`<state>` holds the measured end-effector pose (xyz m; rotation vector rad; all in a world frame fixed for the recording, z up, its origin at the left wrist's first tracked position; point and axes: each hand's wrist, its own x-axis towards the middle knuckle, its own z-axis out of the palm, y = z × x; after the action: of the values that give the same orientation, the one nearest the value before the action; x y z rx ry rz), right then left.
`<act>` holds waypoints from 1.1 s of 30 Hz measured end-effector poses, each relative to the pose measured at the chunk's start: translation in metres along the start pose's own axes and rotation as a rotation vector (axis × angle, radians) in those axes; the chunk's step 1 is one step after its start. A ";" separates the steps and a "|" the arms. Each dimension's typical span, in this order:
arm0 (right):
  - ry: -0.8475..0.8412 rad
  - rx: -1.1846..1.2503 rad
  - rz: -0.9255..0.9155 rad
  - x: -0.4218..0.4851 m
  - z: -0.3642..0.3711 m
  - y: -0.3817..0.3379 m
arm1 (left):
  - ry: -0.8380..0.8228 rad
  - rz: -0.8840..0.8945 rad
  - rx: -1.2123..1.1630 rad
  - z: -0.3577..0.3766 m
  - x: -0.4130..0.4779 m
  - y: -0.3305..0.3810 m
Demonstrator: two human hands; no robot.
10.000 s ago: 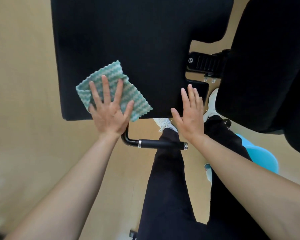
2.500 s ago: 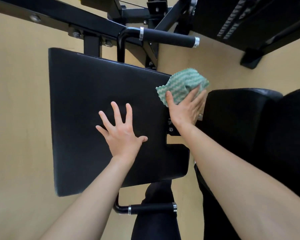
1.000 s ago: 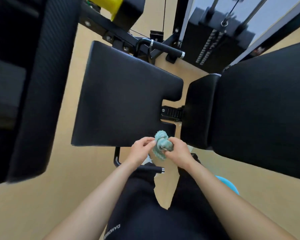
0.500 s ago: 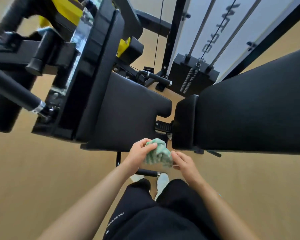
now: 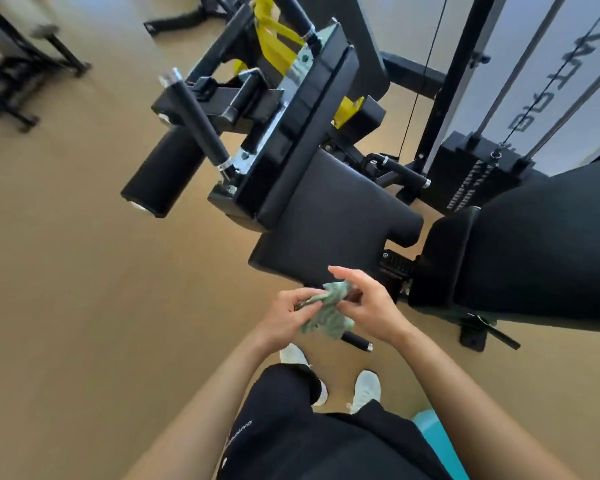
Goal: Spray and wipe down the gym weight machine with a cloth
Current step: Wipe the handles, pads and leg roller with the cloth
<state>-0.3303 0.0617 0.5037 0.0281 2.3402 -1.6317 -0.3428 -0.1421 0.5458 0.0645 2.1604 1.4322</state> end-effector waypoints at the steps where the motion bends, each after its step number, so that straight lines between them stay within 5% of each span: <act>1: -0.040 -0.018 0.002 0.002 0.005 -0.006 | 0.017 0.004 0.012 -0.009 -0.006 -0.002; 16: -0.326 -0.215 0.066 0.087 0.194 -0.129 | 0.343 -0.010 -0.083 -0.210 -0.068 -0.088; 24: -0.089 -0.212 0.106 0.140 0.303 -0.193 | 0.486 -0.046 -0.119 -0.347 -0.084 -0.157; 33: 0.139 -0.059 0.134 0.236 0.341 -0.245 | 0.535 -0.048 -0.167 -0.470 -0.011 -0.169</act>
<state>-0.5244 -0.3756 0.5616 0.2887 2.4298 -1.5410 -0.5071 -0.6137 0.5388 -0.4790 2.4140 1.7427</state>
